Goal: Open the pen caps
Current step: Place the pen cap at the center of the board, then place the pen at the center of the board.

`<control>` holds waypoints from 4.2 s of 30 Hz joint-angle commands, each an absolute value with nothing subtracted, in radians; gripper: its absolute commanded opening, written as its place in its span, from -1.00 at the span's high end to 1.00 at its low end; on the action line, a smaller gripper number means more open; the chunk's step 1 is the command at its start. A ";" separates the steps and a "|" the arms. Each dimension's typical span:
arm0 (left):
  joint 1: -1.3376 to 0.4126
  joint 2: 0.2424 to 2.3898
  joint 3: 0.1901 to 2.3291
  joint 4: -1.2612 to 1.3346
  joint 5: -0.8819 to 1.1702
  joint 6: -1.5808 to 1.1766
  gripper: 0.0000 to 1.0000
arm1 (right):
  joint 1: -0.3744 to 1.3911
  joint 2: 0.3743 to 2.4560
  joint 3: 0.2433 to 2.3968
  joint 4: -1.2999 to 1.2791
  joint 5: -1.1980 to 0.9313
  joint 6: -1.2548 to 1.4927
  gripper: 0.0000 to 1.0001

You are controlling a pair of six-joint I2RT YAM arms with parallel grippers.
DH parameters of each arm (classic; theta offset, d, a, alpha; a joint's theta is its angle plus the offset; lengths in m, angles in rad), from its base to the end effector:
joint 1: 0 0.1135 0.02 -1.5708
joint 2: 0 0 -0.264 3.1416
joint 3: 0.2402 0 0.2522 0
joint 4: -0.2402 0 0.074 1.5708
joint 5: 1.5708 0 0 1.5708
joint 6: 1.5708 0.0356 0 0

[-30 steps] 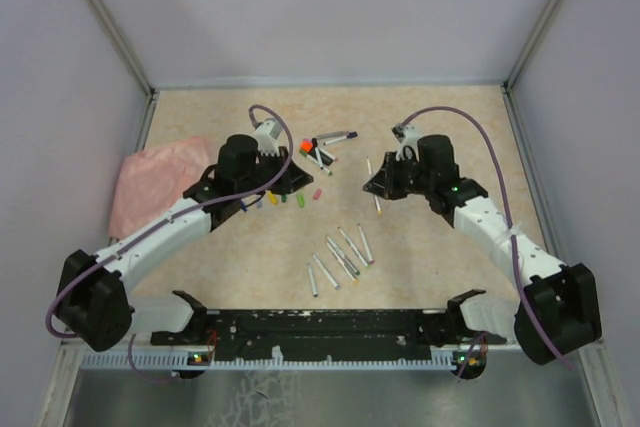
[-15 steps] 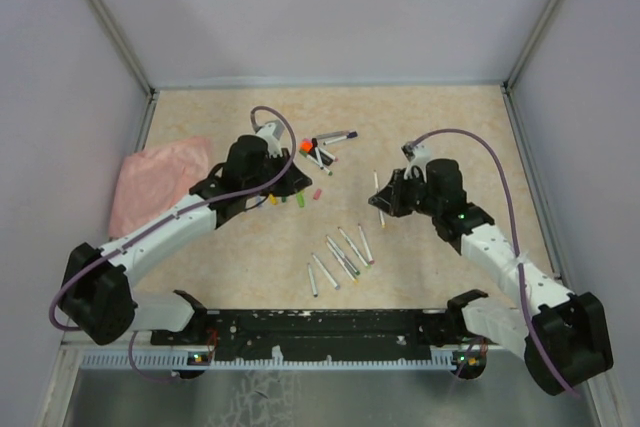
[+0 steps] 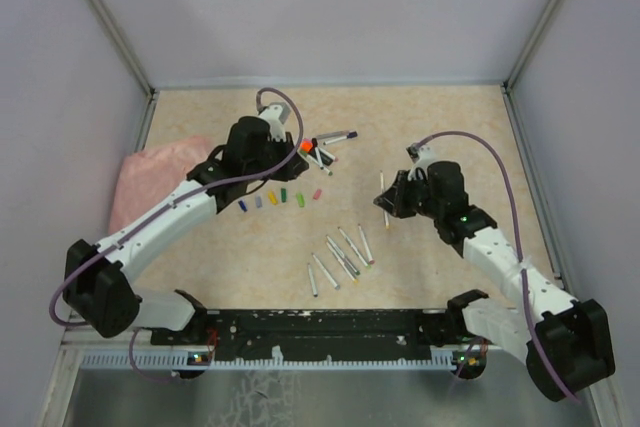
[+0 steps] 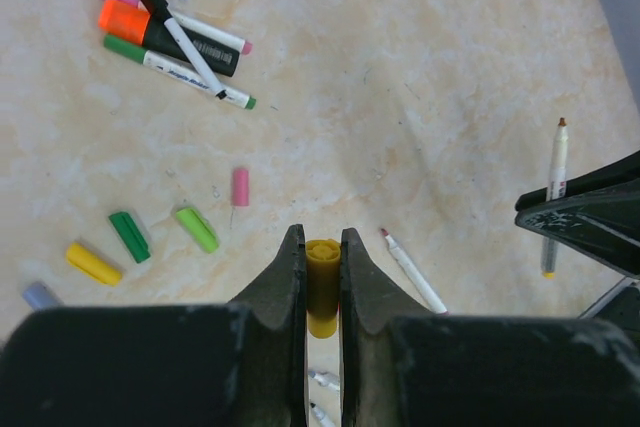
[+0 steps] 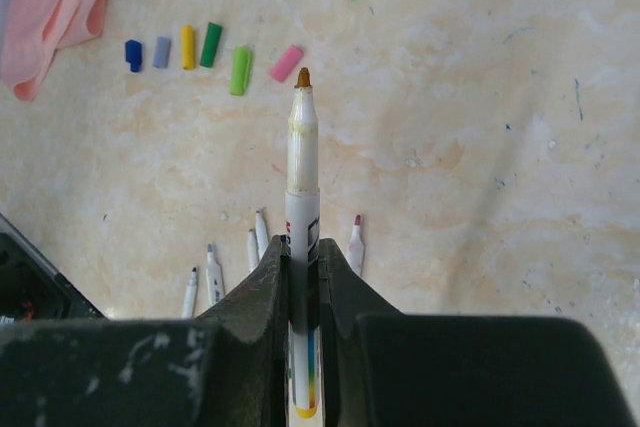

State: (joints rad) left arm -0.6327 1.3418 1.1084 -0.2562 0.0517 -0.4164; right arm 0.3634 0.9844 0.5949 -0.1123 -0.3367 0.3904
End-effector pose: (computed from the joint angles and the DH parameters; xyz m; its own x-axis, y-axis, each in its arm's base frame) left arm 0.2481 -0.1842 0.3208 -0.6006 -0.0605 -0.7973 0.4203 0.8243 -0.3792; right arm 0.1992 0.0884 0.2441 -0.6465 0.1385 -0.7503 -0.3895 0.7857 0.4806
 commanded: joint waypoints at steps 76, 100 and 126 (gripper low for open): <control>-0.777 2.049 1.754 -0.602 -0.159 -0.556 0.24 | 0.330 1.315 0.585 -0.075 -0.409 0.293 1.00; -0.762 1.202 1.023 -0.217 -0.219 -0.463 -0.37 | 0.347 1.361 0.589 -0.135 -0.352 0.305 0.53; -0.733 1.103 0.948 -0.160 -0.283 -0.390 -0.78 | 0.347 1.306 0.687 0.336 -0.520 0.334 0.42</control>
State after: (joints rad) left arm -0.7544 1.0813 0.9298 -0.2062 -0.2584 -0.4408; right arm 0.3466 1.2278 0.6491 0.0380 -0.4175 0.3164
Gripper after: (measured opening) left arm 0.883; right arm 0.286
